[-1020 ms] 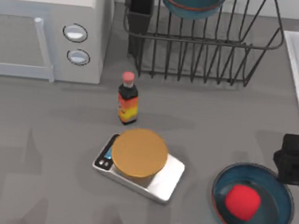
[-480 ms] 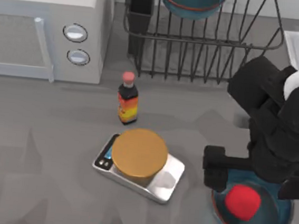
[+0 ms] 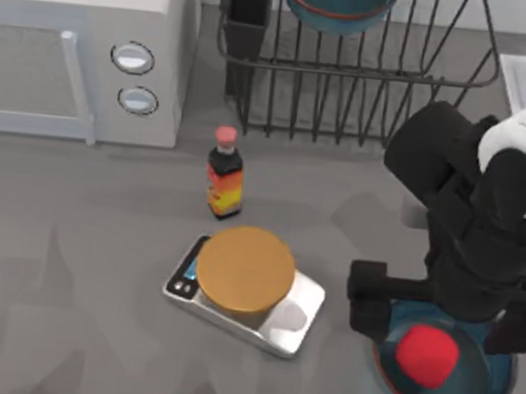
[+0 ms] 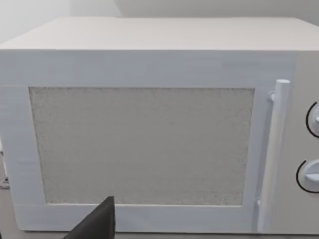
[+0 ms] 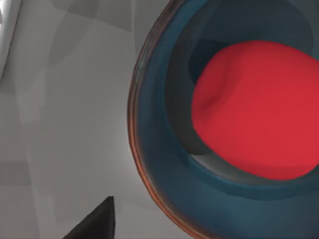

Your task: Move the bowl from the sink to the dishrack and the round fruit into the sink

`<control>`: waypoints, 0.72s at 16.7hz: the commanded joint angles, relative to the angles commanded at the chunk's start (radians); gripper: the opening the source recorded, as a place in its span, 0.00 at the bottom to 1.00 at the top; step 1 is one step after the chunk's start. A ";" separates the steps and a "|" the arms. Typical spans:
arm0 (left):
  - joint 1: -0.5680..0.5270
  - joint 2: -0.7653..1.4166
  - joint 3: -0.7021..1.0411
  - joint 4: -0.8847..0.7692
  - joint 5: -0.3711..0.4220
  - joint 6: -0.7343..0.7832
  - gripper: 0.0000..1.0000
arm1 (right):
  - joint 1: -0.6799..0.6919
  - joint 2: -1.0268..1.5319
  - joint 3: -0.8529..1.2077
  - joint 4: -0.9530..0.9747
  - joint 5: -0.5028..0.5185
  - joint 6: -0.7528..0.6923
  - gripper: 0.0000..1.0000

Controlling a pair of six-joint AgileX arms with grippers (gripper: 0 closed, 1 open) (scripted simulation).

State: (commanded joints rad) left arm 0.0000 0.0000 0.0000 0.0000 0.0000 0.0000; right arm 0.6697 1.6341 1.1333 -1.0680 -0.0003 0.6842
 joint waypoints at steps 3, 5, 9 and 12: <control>0.000 0.000 0.000 0.000 0.000 0.000 1.00 | 0.001 0.030 -0.038 0.064 0.000 0.001 1.00; 0.000 0.000 0.000 0.000 0.000 0.000 1.00 | 0.003 0.065 -0.081 0.146 0.000 0.003 1.00; 0.000 0.000 0.000 0.000 0.000 0.000 1.00 | 0.006 0.141 -0.179 0.327 0.001 0.005 1.00; 0.000 0.000 0.000 0.000 0.000 0.000 1.00 | 0.007 0.178 -0.226 0.405 0.001 0.007 1.00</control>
State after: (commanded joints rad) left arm 0.0000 0.0000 0.0000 0.0000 0.0000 0.0000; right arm 0.6772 1.8125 0.9068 -0.6634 0.0005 0.6910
